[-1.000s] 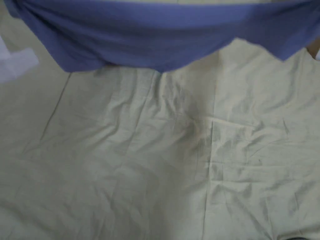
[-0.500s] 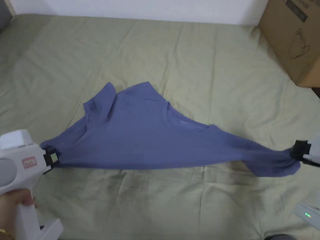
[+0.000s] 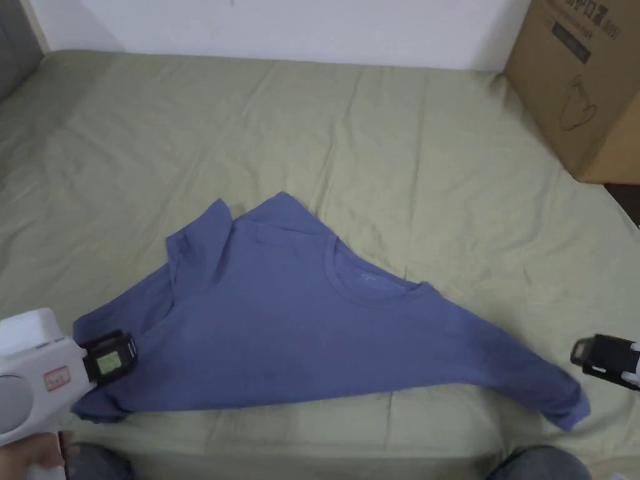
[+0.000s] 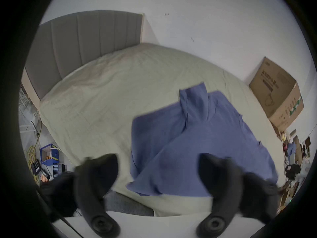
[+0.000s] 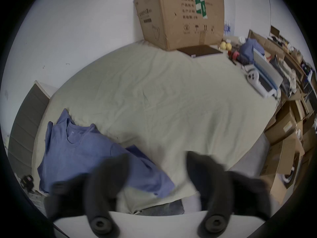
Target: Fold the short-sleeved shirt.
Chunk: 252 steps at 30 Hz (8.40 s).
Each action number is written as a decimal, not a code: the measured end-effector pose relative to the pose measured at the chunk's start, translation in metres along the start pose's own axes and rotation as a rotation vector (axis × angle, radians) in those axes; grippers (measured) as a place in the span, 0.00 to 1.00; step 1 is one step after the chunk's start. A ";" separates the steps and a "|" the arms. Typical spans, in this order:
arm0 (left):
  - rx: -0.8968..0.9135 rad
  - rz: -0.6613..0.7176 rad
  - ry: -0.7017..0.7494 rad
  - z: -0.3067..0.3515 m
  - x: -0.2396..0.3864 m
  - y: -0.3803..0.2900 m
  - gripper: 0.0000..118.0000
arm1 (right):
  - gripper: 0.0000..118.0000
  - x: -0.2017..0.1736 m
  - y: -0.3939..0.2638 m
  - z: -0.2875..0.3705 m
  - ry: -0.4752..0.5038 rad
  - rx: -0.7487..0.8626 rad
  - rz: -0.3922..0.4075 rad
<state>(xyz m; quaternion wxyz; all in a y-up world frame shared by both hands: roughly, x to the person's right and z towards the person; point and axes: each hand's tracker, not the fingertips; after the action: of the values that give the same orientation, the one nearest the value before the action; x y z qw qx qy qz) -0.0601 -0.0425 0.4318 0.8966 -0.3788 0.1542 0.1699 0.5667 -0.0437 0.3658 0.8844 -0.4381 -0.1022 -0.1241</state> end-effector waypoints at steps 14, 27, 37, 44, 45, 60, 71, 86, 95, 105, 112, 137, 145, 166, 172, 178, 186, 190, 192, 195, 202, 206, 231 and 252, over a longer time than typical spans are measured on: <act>0.638 -0.311 -0.038 0.091 0.079 0.047 0.99 | 0.93 -0.080 0.023 0.134 0.156 0.627 0.261; 0.605 -0.362 -0.137 0.085 0.097 0.010 0.00 | 0.01 -0.126 -0.029 0.140 0.194 0.708 0.298; 0.536 -0.317 -0.172 0.083 0.094 0.009 0.00 | 0.00 -0.129 -0.031 0.140 0.217 0.696 0.273; 0.498 -0.314 -0.149 0.079 0.085 0.024 0.00 | 0.00 -0.131 -0.030 0.139 0.215 0.676 0.283; 0.473 -0.320 -0.141 0.076 0.083 0.030 0.00 | 0.00 -0.131 -0.030 0.138 0.217 0.672 0.286; 0.001 -0.169 0.003 -0.036 0.009 0.114 1.00 | 0.00 -0.144 -0.022 0.117 0.196 0.615 0.306; -0.335 -0.127 0.156 -0.143 -0.026 0.073 0.87 | 0.00 -0.156 -0.017 0.095 0.150 0.548 0.338; -0.237 -0.134 0.072 -0.120 -0.016 0.064 0.00 | 0.00 -0.154 -0.021 0.084 0.133 0.507 0.337; -0.027 0.048 -0.045 -0.050 -0.016 0.072 0.00 | 0.00 -0.141 -0.014 0.087 0.123 0.476 0.316; -0.018 0.017 -0.022 -0.041 -0.003 0.066 0.00 | 0.99 -0.164 0.069 0.035 0.166 0.157 0.450; -0.034 0.012 -0.002 -0.048 -0.001 0.062 0.00 | 0.99 -0.188 0.084 -0.066 0.089 -0.179 0.581; -0.067 0.101 -0.014 -0.057 -0.001 0.063 0.00 | 0.02 -0.162 0.088 -0.089 0.217 -0.276 0.393; 0.128 0.174 -0.142 0.003 -0.008 0.125 0.00 | 0.02 -0.140 0.139 0.051 0.344 0.007 0.360; 0.648 0.216 -0.335 0.209 0.006 0.293 0.00 | 0.02 -0.056 0.248 0.299 0.283 0.609 0.092; 0.653 0.222 -0.311 0.218 0.019 0.326 0.00 | 0.02 -0.070 0.266 0.318 0.262 0.650 0.092; 0.593 0.121 -0.185 0.185 0.065 0.369 0.00 | 0.02 -0.105 0.303 0.292 0.172 0.631 0.105; 0.551 0.058 -0.073 0.101 0.122 0.426 0.00 | 0.02 -0.163 0.365 0.220 0.043 0.621 0.082; 0.555 -0.013 -0.016 0.053 0.145 0.446 0.00 | 0.02 -0.185 0.391 0.172 -0.013 0.628 0.072; 0.539 0.003 -0.018 0.029 0.148 0.452 0.00 | 0.02 -0.189 0.399 0.147 -0.019 0.626 0.058; 0.480 0.056 -0.027 -0.008 0.145 0.454 0.00 | 0.02 -0.193 0.402 0.106 -0.031 0.600 0.026; 0.335 0.035 0.015 -0.078 0.135 0.400 0.00 | 0.02 -0.181 0.358 0.013 -0.041 0.436 0.022; 0.222 0.098 0.006 -0.097 0.109 0.341 0.00 | 0.02 -0.156 0.304 -0.029 -0.044 0.318 0.027; -0.143 0.212 0.183 -0.052 -0.076 -0.001 0.00 | 0.02 -0.012 -0.025 -0.036 0.016 -0.084 0.081; 0.583 -0.147 -0.017 0.088 0.037 0.060 1.00 | 0.94 -0.088 0.014 0.132 0.170 0.548 0.311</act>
<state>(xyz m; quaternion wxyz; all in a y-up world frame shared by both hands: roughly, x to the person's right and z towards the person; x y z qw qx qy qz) -0.0388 0.0685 0.4376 0.9787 -0.1144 0.1612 0.0562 0.4777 0.0814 0.4080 0.9832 -0.1821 0.0108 0.0084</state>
